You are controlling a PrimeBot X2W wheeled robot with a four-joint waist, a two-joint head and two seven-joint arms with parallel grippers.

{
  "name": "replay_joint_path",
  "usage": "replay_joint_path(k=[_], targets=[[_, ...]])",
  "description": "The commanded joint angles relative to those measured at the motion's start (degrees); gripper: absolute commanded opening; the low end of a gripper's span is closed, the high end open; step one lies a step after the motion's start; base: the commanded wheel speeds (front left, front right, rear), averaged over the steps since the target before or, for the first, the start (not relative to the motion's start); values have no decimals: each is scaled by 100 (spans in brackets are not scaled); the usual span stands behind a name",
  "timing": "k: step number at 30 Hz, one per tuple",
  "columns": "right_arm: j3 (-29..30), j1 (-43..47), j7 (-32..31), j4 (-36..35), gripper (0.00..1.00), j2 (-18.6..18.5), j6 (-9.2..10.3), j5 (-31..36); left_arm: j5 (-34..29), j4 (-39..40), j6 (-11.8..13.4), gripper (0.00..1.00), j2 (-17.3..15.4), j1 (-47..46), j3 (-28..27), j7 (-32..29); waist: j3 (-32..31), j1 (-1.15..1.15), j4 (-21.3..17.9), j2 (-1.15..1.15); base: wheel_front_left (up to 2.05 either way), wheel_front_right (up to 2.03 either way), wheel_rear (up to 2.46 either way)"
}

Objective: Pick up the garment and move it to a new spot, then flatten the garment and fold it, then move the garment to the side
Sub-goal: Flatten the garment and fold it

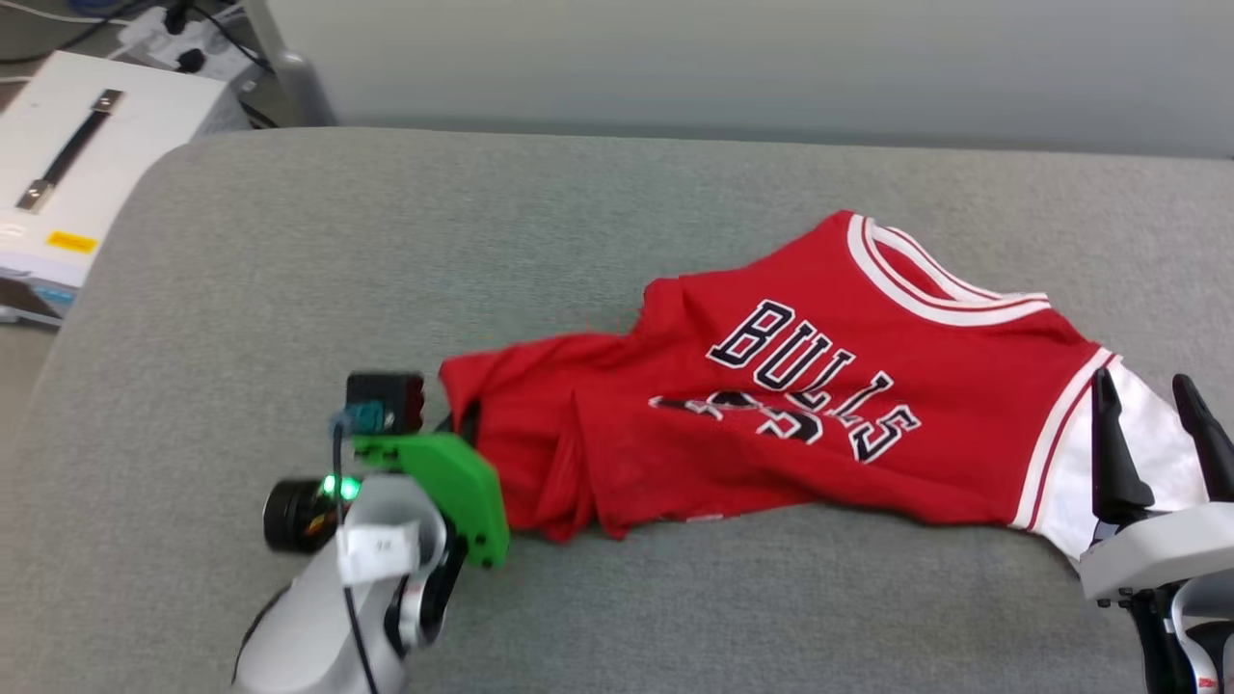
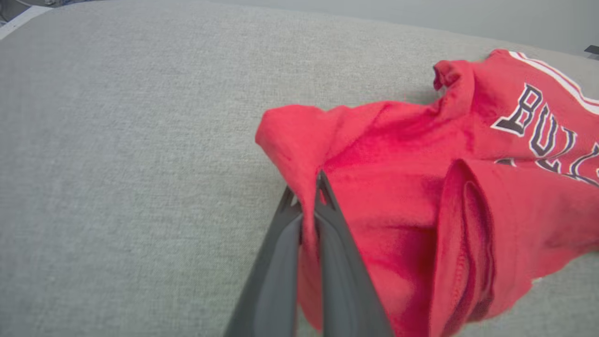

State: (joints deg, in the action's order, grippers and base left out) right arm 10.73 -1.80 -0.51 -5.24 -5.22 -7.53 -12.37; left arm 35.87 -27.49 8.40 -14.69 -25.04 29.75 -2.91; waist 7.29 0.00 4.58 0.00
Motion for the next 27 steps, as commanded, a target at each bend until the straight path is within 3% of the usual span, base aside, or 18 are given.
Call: replay_joint_path(k=[1, 6, 10, 15, 16, 17, 18, 23, 27], targets=[[6, 93, -12, 24, 100, 22, 4, -7, 79, 190, 79, 0, -105, 291, -18, -49, -256, 0, 289, 0, 0, 0, 0], [49, 152, -25, 41, 100, 61, 4, -6, 139, 1102, 331, 0, -371, 1208, 124, -430, -307, 0, 477, 0, 0, 0, 0], [17, 150, -48, 72, 100, 88, 4, 0, 254, 1711, 253, 0, -316, 1729, 560, -966, -311, 0, 552, 0, 0, 0, 0], [-47, 120, -96, 125, 100, 110, 4, 16, 223, 2073, 182, 0, -220, 1827, 875, -1193, -313, 0, 561, 0, 0, 0, 0], [-52, 117, -107, 140, 100, 110, 4, 17, 212, 2110, 168, 15, -194, 1795, 901, -1193, -321, 0, 551, 0, 0, 0, 0], [-55, 114, -116, 152, 100, 106, 4, 15, 180, 2123, 162, 78, -193, 1760, 918, -1180, -328, 0, 541, 0, 0, 0, 0], [-58, 108, -128, 166, 100, 99, 4, 9, 141, 2128, 162, 100, -191, 1716, 929, -1156, -335, 0, 525, 0, 0, 0, 0], [-84, 102, -157, 196, 100, 78, 4, -10, -37, 2186, 145, 100, -187, 1476, 858, -816, -369, 0, 454, 0, 0, 0, 0], [-113, 119, -188, 192, 100, 68, 4, -16, -301, 2305, 38, 100, -212, 1163, 671, -41, -386, 0, 412, 0, 0, 0, 0]])
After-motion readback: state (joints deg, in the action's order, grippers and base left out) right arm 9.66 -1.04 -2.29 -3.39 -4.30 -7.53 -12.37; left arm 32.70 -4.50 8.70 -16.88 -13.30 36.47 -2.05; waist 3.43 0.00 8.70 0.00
